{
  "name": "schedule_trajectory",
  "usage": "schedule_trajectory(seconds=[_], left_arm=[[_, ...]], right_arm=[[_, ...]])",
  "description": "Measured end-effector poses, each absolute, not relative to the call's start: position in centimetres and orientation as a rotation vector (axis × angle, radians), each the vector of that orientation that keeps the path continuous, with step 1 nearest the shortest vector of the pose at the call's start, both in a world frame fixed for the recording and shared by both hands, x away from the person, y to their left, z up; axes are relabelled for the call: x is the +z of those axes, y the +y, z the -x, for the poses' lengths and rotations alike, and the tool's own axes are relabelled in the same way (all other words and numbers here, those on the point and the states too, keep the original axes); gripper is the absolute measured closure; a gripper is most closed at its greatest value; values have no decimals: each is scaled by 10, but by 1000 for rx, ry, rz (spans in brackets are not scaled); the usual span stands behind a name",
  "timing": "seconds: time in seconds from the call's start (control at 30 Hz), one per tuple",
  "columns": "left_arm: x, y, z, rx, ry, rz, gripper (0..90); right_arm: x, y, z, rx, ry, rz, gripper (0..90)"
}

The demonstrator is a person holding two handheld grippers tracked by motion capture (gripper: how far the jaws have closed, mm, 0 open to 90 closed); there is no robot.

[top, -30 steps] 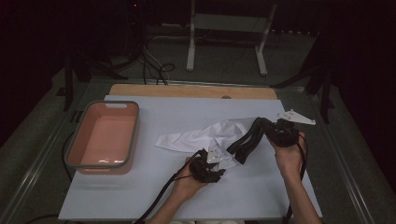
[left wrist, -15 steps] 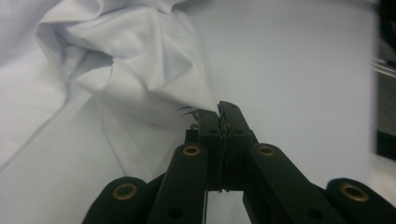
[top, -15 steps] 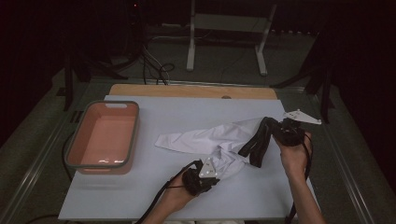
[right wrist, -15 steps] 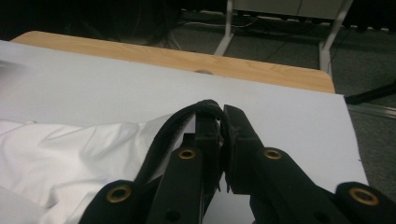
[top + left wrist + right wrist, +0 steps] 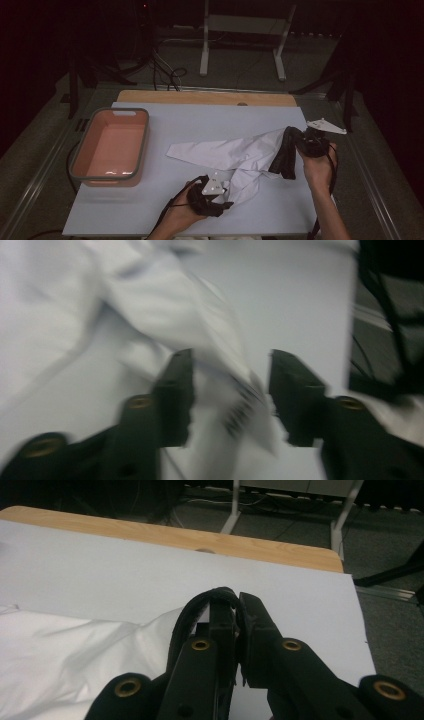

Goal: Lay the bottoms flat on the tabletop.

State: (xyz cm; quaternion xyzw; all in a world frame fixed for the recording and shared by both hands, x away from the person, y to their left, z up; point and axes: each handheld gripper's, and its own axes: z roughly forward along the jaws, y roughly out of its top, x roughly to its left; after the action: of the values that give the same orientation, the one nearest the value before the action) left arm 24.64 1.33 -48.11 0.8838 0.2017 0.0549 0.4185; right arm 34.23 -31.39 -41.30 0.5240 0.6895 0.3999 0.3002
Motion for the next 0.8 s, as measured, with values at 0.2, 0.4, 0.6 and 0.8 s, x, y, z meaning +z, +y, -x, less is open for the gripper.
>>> schedule_trajectory(seconds=[0.2,0.4,0.6,0.8], left_arm=[[-475,-8,-264,224,545,-2179,387],[-476,-32,-276,224,529,-2166,378],[-477,-48,-285,236,527,-2171,385],[-479,-72,-292,236,526,-2176,362]], right_arm=[[-413,-306,-342,1076,1851,-1370,856],[-410,-298,-339,1104,1871,-1337,855],[-409,-289,-338,1133,1883,-1323,855],[-410,-281,-339,1167,1892,-1324,856]])
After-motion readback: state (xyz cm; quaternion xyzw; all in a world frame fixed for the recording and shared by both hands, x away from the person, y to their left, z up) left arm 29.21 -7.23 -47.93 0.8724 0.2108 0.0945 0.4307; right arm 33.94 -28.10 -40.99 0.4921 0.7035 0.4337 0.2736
